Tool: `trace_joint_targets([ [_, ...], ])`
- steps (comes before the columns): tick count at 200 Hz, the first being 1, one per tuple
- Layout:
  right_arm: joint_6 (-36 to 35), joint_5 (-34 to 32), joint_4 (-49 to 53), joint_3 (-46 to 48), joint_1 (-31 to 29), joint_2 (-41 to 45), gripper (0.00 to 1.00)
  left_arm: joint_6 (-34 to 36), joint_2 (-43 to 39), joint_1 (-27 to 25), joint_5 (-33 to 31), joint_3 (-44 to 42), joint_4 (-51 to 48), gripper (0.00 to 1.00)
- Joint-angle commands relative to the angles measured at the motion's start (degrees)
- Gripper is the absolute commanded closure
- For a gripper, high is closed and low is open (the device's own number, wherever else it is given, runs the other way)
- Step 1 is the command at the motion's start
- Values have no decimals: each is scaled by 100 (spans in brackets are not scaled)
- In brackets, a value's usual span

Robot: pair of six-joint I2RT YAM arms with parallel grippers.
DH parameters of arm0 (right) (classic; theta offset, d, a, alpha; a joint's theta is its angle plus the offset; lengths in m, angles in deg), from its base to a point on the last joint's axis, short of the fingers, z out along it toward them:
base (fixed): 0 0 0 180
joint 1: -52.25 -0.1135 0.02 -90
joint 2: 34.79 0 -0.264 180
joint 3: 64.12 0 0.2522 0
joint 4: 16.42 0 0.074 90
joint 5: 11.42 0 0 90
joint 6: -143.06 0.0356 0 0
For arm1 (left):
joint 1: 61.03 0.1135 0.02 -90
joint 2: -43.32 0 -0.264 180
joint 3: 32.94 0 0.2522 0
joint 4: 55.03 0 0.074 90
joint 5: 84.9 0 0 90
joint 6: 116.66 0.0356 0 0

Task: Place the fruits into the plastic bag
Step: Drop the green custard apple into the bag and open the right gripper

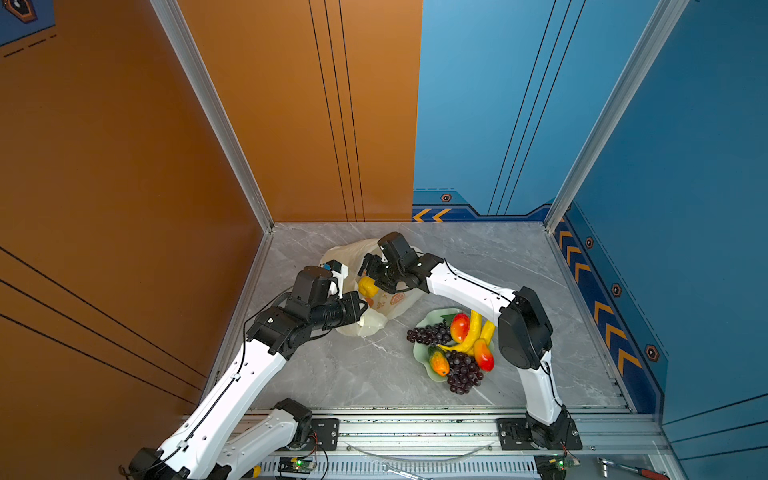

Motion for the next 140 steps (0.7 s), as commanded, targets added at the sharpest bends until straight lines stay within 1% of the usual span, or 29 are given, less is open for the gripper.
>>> trace_joint_targets([
  [1, -404, -251, 939, 47, 32, 443, 0, 12, 17, 64, 69, -64, 18, 100],
  [30, -674, -371, 1656, 73, -35, 831, 0, 16, 43, 99, 88, -43, 21, 100],
  [50, -945, -575, 2276, 71, -158, 1145, 0, 22, 52, 100, 91, -3, 18, 100],
  [53, -978, -592, 2351, 216, -174, 1195, 0, 22, 44, 100, 94, 1, 19, 100],
  [77, -1106, -735, 2785, 512, -322, 1633, 0, 6, -3, 100, 74, -23, 21, 100],
  [113, -1189, -1192, 3396, 815, -495, 2311, 0, -8, -105, 92, 83, -108, 18, 100],
  [140, -1392, -1707, 4078, 864, -536, 2705, 0, -19, -153, 91, 100, -188, 18, 100],
])
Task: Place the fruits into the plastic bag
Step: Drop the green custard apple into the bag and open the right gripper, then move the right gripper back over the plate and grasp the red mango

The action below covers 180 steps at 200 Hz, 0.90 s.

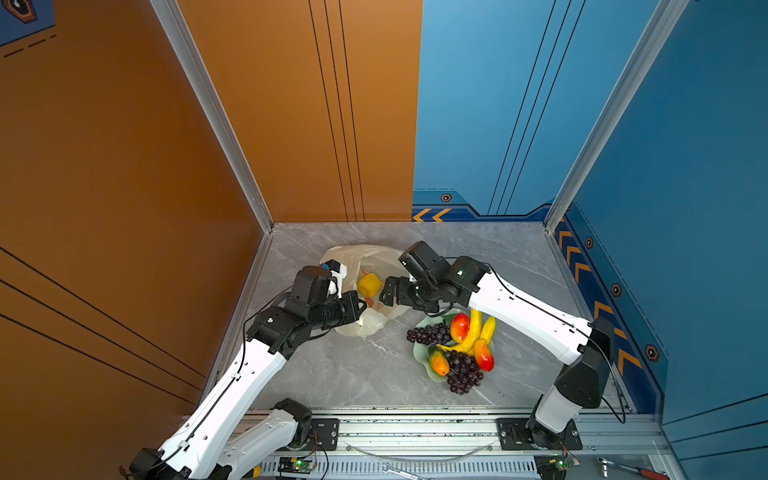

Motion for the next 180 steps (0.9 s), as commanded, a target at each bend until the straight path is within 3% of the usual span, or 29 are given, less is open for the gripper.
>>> trace_joint_targets([
  [1, -315, -716, 988, 86, -13, 406, 0, -14, -105, 28, 100, -122, -13, 100],
  [56, -518, -1738, 2343, 378, 77, 1149, 0, 30, -87, 19, 188, -164, -48, 100],
  [107, -584, -1745, 2533, 1078, 422, 1414, 0, 68, 6, 19, 260, -129, -56, 100],
  [180, -763, -1503, 1872, 1474, 645, 961, 19, 25, -90, 11, 165, -170, -57, 100],
])
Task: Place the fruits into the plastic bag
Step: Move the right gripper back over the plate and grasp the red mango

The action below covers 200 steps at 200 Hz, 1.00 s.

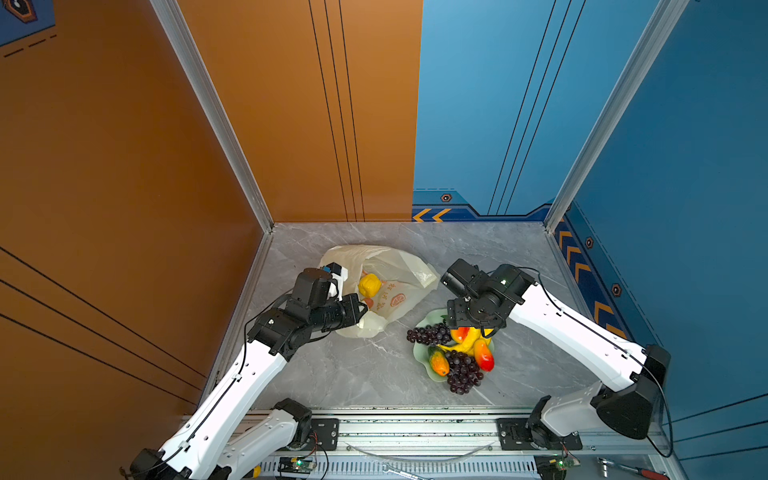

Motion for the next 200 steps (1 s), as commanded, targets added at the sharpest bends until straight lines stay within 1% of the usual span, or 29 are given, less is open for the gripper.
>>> trace_joint_targets([
  [1, -110, 71, -346, 218, 104, -235, 19, 20, -86, 10, 36, -77, -52, 100],
  [24, -123, 287, -613, 250, 181, -494, 21, -5, -107, 10, 36, -97, -52, 100],
  [49, -188, 259, -706, 249, 190, -748, 22, -24, -130, 10, -7, -102, -44, 100],
  [56, -193, 240, -729, 258, 188, -795, 24, -28, -115, 10, -6, -96, -43, 100],
  [66, -206, 237, -760, 297, 205, -857, 25, -24, -104, 12, 7, -82, -43, 100],
  [160, -350, 191, -867, 372, 287, -1343, 25, 24, 27, 18, 14, -25, -43, 100],
  [200, -422, 317, -954, 390, 284, -1504, 26, 35, 74, 19, 4, -6, -35, 100],
])
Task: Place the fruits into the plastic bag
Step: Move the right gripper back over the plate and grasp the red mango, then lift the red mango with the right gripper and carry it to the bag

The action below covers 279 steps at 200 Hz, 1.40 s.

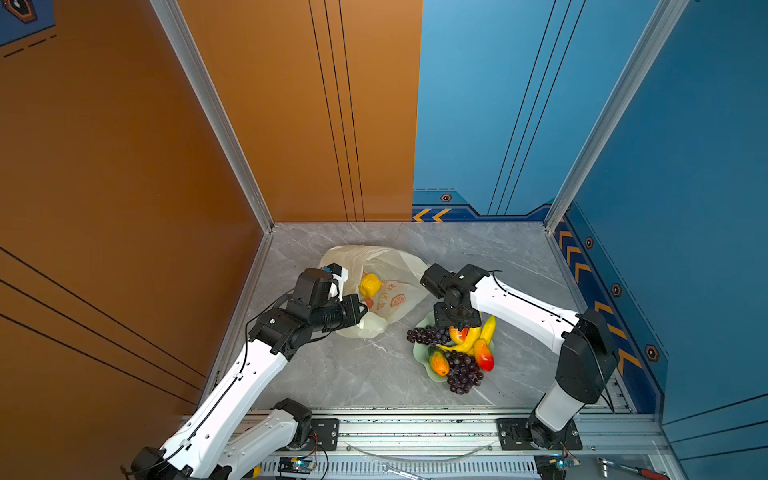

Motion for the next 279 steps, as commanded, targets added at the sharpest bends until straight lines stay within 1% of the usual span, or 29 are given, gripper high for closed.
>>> trace_joint_targets([
  [1, -134, 101, -36, 79, 25, -113, 26, 37, 27, 19, 4, 29, -37, 100],
  [20, -168, 142, -45, 66, 26, -173, 27, 29, 26, 26, 1, 24, -28, 100],
  [24, -170, 156, -52, 69, 27, -178, 28, 31, 26, 27, -5, 17, -28, 100],
  [38, -207, 193, -62, 75, 27, -225, 29, 25, 26, 28, -9, 7, -19, 100],
  [75, -254, 228, -105, 123, 35, -268, 35, -4, 34, 28, -31, 17, 7, 100],
  [85, -267, 216, -111, 132, 40, -250, 39, 1, 43, 28, -42, 27, 11, 100],
  [96, -270, 188, -107, 135, 37, -216, 40, -12, 49, 28, -49, 40, 7, 100],
  [120, -284, 117, -107, 117, 53, -111, 52, -24, 43, 19, -68, 40, 13, 100],
  [143, -282, 92, -107, 97, 79, -44, 53, -33, 43, 17, -77, 58, 16, 100],
  [149, -282, 96, -106, 71, 77, -23, 55, -40, 49, 20, -73, 67, 25, 100],
  [199, -206, 181, -106, -131, 152, 268, 56, -25, 122, -8, -64, 138, 25, 100],
  [235, -21, 616, -107, -338, 264, 613, 56, -24, 114, -32, -77, 130, 25, 100],
  [239, 9, 656, -107, -372, 440, 662, 56, -24, 114, -34, -75, 130, 25, 100],
  [253, 104, 836, -107, -516, 516, 802, 56, -30, 105, -34, -82, 128, 25, 100],
  [279, 325, 1354, -250, -860, 558, 971, 56, -20, 81, -34, -70, 130, 29, 100],
])
